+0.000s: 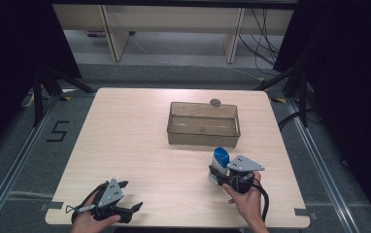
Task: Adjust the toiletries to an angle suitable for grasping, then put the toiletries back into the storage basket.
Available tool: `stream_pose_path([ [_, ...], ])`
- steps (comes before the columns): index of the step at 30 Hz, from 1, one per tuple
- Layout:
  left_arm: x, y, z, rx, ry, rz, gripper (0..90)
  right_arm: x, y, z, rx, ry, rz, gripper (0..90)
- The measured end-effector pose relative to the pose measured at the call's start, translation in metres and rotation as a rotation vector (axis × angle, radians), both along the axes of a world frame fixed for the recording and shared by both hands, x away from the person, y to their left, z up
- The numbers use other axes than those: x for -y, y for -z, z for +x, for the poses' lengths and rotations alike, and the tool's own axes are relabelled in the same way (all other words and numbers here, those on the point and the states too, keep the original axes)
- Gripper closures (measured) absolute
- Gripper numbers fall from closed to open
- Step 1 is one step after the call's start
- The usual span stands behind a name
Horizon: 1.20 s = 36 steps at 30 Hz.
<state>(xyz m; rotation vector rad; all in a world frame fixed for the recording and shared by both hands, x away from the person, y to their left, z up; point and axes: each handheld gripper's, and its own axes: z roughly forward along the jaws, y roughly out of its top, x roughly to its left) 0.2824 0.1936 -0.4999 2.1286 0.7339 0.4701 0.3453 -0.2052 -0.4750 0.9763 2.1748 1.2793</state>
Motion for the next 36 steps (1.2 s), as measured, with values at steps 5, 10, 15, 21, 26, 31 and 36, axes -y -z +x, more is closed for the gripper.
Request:
stream_pose_path([
  [5,0.0,0.0,0.0,0.0,0.001,0.001,14.8,-0.001,-0.002,-0.003,-0.015,0.02,0.019,56.0],
  [10,0.001,0.001,-0.001,0.001,-0.006,-0.022,14.9,0.002,-0.005,-0.001,0.012,0.01,0.011,56.0],
  [15,0.0,0.0,0.0,-0.001,0.004,-0.006,14.9,0.002,-0.006,-0.001,0.01,0.012,0.015,56.1],
  [21,-0.001,0.0,0.0,-0.001,0.005,0.002,14.9,0.005,-0.011,0.001,0.027,0.017,0.028,56.1],
  [26,-0.001,-0.001,0.0,0.002,0.007,0.009,14.9,0.01,-0.017,0.005,0.034,0.037,0.025,56.1],
  [31,0.001,0.0,-0.001,0.001,-0.007,-0.027,14.9,0.014,-0.021,0.01,0.026,0.052,0.041,56.1],
  [36,-0.001,0.0,-0.001,0.002,-0.002,0.002,14.9,0.018,-0.026,0.016,0.031,0.068,0.037,56.1],
])
